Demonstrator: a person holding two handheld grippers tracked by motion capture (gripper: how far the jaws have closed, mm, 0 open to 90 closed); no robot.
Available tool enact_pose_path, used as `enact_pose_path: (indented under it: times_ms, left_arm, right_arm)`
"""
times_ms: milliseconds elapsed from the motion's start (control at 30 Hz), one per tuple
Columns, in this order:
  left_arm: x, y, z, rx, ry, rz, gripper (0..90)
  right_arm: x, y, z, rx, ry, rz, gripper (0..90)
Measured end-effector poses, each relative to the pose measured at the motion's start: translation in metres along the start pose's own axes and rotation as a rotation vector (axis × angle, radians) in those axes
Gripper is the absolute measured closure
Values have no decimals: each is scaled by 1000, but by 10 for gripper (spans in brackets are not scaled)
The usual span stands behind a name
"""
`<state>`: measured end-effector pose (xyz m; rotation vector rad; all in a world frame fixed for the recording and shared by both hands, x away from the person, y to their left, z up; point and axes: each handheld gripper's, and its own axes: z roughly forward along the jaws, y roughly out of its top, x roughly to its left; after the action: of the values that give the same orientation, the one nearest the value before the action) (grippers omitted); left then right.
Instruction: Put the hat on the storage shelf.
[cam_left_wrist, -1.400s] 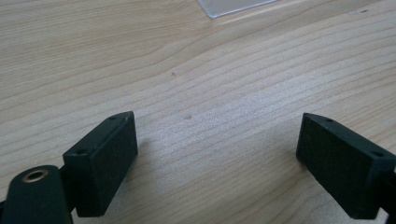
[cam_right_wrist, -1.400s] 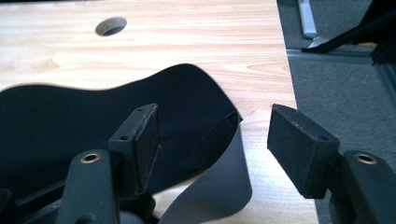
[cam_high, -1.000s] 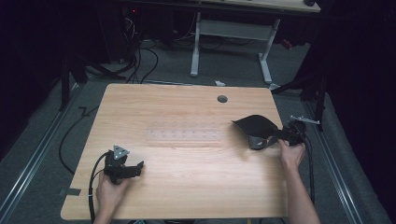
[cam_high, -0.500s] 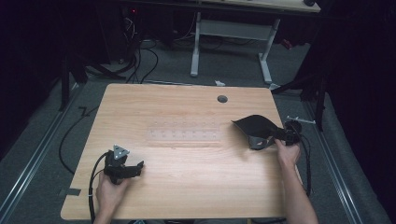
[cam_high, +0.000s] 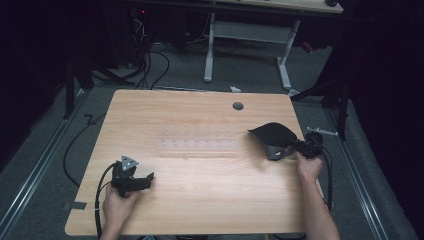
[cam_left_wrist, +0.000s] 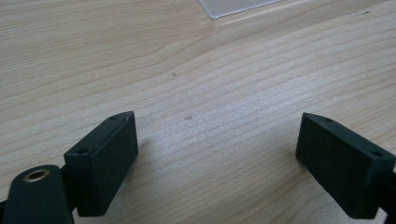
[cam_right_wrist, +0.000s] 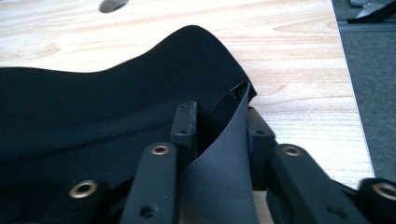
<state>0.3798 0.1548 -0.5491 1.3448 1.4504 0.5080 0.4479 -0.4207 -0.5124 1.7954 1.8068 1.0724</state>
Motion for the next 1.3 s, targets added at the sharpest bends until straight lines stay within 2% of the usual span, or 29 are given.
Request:
enact_pose_path:
  times_ms: [300, 633, 1133, 1300]
  left_arm:
    - [0, 0, 0, 1, -2, 3, 136]
    - [0, 0, 0, 1, -2, 3, 136]
    - [-1, -1, 0, -5, 5, -1, 141]
    - [-1, 0, 0, -4, 5, -2, 141]
  right_arm:
    - [4, 0, -15, -36, 73, -28, 841]
    - [12, -2, -34, -65, 136, -36, 867]
    - [32, -13, -68, -98, 136, -86, 870]
    - [35, -22, -80, -99, 132, -84, 870]
